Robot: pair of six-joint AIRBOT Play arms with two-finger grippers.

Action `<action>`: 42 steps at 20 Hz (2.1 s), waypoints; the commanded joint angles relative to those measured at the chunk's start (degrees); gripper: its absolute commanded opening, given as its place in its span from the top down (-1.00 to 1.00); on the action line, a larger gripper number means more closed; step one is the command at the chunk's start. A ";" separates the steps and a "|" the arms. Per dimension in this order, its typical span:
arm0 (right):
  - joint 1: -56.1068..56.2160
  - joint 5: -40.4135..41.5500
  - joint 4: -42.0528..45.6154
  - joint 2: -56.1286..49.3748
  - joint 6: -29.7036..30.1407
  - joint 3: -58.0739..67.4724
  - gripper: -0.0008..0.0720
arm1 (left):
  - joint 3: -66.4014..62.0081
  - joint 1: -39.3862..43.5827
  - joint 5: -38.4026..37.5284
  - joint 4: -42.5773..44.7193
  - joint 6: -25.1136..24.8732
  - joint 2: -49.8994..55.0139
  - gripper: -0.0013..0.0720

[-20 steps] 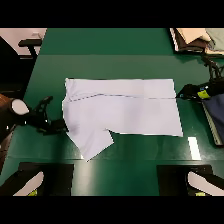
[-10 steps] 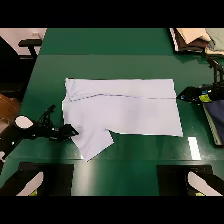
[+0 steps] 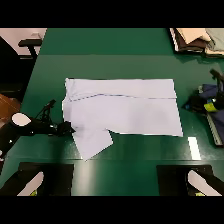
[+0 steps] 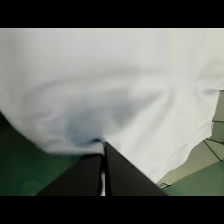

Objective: Fold the shirts.

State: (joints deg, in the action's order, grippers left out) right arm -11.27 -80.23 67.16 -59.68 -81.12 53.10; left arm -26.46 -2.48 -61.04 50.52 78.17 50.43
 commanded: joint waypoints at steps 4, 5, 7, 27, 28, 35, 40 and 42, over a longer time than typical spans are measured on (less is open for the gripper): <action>-19.30 -0.81 2.03 -0.81 1.31 -16.90 -0.42 | -5.09 0.00 -2.64 1.55 -0.61 -0.85 0.91; -20.50 0.46 0.37 -2.34 2.01 -18.40 -0.40 | -5.09 0.00 -2.64 1.55 -0.61 -0.83 0.91; -20.50 3.78 -3.21 -5.44 3.32 -20.11 -0.39 | -5.09 0.00 -2.89 1.57 -0.59 -0.83 0.91; -1.29 -8.41 10.43 15.21 -1.18 -9.22 0.93 | -15.96 0.00 -29.05 12.20 11.45 -20.94 0.91; -0.22 -7.63 10.47 15.23 -1.57 -7.85 0.93 | -17.31 0.00 -26.38 12.61 11.32 -20.00 0.91; 10.93 3.76 10.36 -8.52 -2.95 10.05 0.93 | -21.73 0.00 -4.00 12.90 1.97 3.41 0.91; 14.58 5.05 7.04 -26.49 -3.02 22.73 0.93 | -25.64 0.00 5.55 12.87 0.85 18.08 0.90; 14.25 5.25 2.86 -30.73 -2.32 26.95 0.84 | -26.56 0.00 6.54 12.87 1.18 20.00 -0.20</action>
State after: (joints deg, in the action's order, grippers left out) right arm 2.13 -75.96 74.67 -83.07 -84.01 73.89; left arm -51.35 -2.46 -59.16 63.51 79.75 65.28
